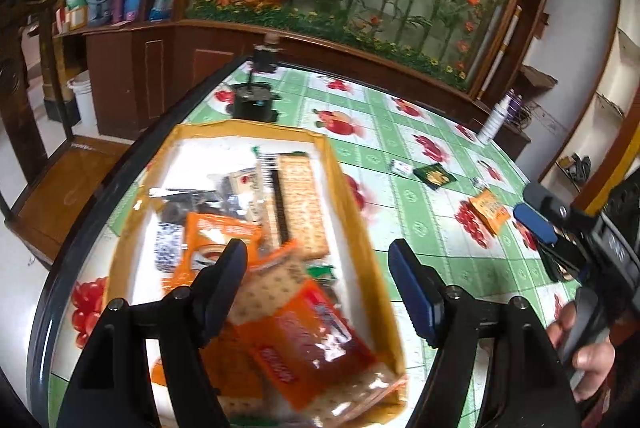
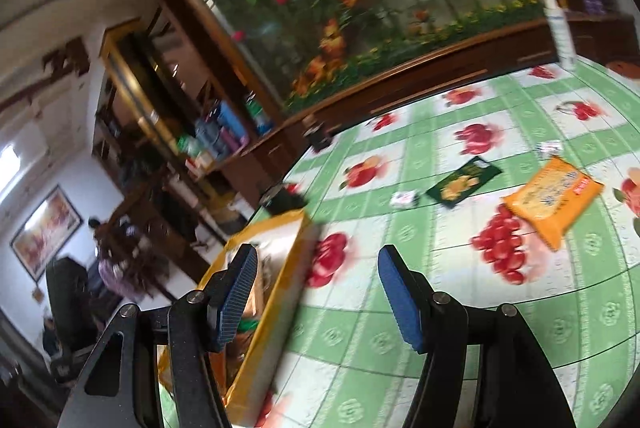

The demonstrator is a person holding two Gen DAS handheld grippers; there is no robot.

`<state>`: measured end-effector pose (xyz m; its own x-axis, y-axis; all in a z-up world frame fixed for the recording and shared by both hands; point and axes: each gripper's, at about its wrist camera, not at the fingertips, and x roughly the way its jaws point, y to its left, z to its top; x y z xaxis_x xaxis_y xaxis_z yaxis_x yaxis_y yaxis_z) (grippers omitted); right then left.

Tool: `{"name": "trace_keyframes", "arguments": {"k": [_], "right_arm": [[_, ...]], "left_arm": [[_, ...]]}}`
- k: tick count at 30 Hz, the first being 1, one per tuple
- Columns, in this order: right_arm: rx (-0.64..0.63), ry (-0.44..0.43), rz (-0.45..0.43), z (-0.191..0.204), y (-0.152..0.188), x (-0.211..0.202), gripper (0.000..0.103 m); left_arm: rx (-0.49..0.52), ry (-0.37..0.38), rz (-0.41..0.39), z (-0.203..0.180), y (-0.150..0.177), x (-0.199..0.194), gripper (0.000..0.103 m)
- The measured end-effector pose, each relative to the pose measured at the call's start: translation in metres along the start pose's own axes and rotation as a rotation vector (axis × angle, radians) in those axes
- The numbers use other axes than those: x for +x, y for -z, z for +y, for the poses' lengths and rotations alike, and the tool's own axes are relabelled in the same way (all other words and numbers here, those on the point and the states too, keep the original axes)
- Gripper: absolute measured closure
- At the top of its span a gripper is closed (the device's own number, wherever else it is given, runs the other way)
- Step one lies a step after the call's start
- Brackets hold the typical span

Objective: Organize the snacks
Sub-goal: 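Move both grippers back over the table toward the remaining snacks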

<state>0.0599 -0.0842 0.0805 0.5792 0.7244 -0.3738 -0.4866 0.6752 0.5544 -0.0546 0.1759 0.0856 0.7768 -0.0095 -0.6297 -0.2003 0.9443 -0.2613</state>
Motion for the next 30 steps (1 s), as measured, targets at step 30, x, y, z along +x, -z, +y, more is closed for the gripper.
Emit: {"name": "trace_keyframes", "arguments": {"k": [30], "right_arm": [[0.222, 0.336, 0.111, -0.154, -0.075, -0.012, 0.026]], "left_arm": [[0.238, 0.241, 0.157, -0.139, 0.052, 0.039, 0.030]]}}
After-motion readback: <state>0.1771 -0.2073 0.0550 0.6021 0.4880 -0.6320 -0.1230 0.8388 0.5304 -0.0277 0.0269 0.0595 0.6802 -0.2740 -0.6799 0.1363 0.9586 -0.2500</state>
